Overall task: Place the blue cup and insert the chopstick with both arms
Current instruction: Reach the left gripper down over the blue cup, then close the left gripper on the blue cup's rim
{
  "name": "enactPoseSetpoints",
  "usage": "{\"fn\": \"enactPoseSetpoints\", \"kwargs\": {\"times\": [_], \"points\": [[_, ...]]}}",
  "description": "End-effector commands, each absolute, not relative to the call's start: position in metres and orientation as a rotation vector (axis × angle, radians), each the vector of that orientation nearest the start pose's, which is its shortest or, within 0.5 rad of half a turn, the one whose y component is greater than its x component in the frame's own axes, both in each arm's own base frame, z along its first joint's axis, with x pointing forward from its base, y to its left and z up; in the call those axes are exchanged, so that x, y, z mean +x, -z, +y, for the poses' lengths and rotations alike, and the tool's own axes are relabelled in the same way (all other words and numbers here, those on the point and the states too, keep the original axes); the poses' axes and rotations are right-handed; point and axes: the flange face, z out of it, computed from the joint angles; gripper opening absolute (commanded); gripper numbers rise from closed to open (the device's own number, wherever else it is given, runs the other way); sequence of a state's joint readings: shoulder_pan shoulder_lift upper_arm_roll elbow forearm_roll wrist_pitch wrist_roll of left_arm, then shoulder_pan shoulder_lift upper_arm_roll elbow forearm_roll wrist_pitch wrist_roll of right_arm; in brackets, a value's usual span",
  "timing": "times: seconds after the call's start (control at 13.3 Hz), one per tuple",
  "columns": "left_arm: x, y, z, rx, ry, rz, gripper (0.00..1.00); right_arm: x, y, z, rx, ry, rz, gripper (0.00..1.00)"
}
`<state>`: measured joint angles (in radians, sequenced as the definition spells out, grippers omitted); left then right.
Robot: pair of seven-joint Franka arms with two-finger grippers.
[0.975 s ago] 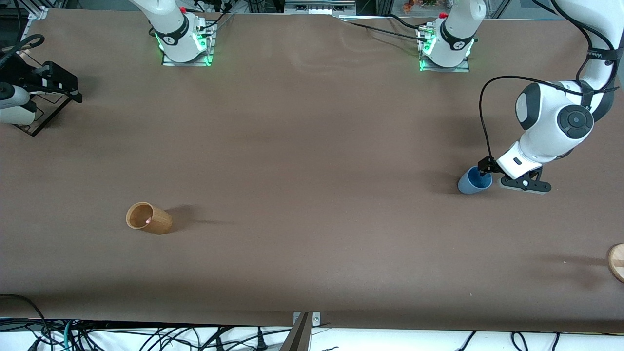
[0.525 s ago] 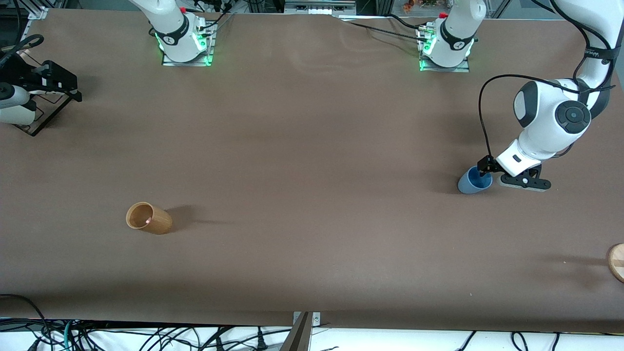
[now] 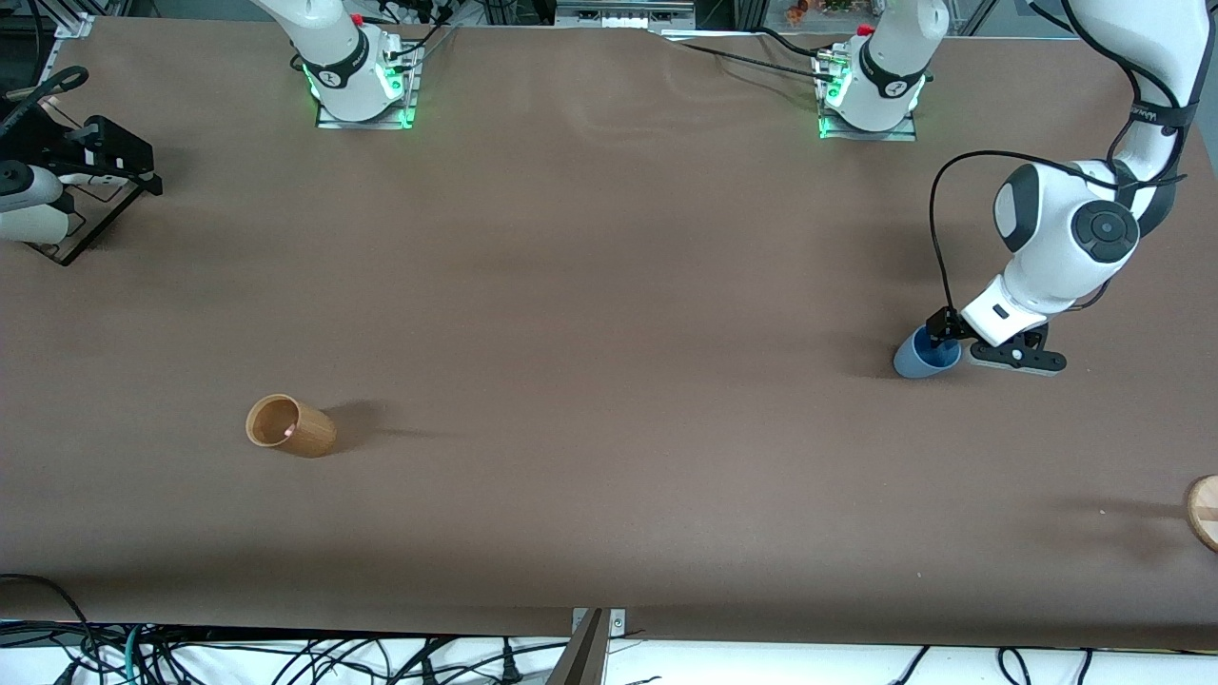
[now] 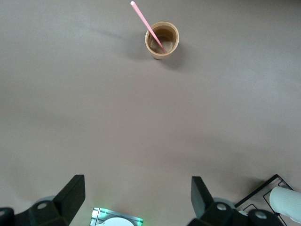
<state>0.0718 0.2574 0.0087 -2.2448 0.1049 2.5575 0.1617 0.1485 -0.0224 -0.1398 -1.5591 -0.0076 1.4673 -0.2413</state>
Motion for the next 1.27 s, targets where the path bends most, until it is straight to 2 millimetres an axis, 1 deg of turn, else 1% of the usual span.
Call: {"fn": "enactPoseSetpoints", "kwargs": {"times": [0.0, 0.07, 0.15, 0.22, 0.3, 0.38, 0.45, 0.53, 0.67, 0.75, 0.9, 0.97, 1.05, 1.12, 1.2], "points": [[0.548, -0.243, 0.046, -3.060, 0.100, 0.247, 1.00, 0.532, -0.641, 0.004, -3.106, -0.111, -0.409, 1.00], [0.548, -0.239, 0.051, -3.059, 0.097, 0.232, 1.00, 0.532, -0.641, 0.005, -3.107, -0.113, -0.414, 1.00], [0.550, -0.235, 0.051, -3.059, 0.106, 0.233, 0.97, 0.533, -0.638, 0.006, -3.110, -0.119, -0.414, 1.00], [0.550, -0.231, 0.051, -3.068, 0.109, 0.198, 0.78, 0.534, -0.638, 0.006, -3.108, -0.121, -0.416, 1.00], [0.551, -0.230, 0.047, -3.081, 0.108, 0.148, 0.36, 0.534, -0.636, 0.009, -3.108, -0.126, -0.416, 1.00], [0.550, -0.229, 0.047, -3.086, 0.095, 0.105, 0.02, 0.534, -0.637, 0.016, -3.107, -0.121, -0.433, 1.00], [0.551, -0.232, 0.043, -3.088, 0.096, 0.064, 0.00, 0.534, -0.638, 0.018, -3.111, -0.107, -0.441, 1.00], [0.552, -0.233, 0.040, -3.090, 0.055, 0.043, 0.00, 0.535, -0.638, 0.019, -3.111, -0.103, -0.443, 1.00], [0.565, -0.249, 0.038, -3.087, -0.066, -0.036, 0.00, 0.534, -0.639, 0.026, -3.106, -0.100, -0.462, 1.00], [0.566, -0.252, 0.036, -3.085, -0.103, -0.045, 0.00, 0.534, -0.639, 0.036, -3.106, -0.100, -0.493, 1.00], [0.568, -0.258, 0.029, -3.087, -0.094, -0.029, 0.00, 0.533, -0.640, 0.045, -3.103, -0.105, -0.531, 1.00], [0.572, -0.265, 0.021, -3.091, -0.076, -0.019, 0.00, 0.533, -0.640, 0.047, -3.101, -0.103, -0.541, 1.00], [0.576, -0.272, 0.011, -3.106, -0.095, -0.024, 0.00, 0.532, -0.640, 0.053, -3.096, -0.103, -0.572, 1.00], [0.583, -0.284, -0.001, -3.128, -0.117, -0.031, 0.00, 0.530, -0.639, 0.064, -3.091, -0.110, -0.603, 1.00], [0.590, -0.297, -0.019, -3.149, -0.155, -0.019, 0.00, 0.530, -0.638, 0.071, -3.093, -0.113, -0.613, 1.00]]}}
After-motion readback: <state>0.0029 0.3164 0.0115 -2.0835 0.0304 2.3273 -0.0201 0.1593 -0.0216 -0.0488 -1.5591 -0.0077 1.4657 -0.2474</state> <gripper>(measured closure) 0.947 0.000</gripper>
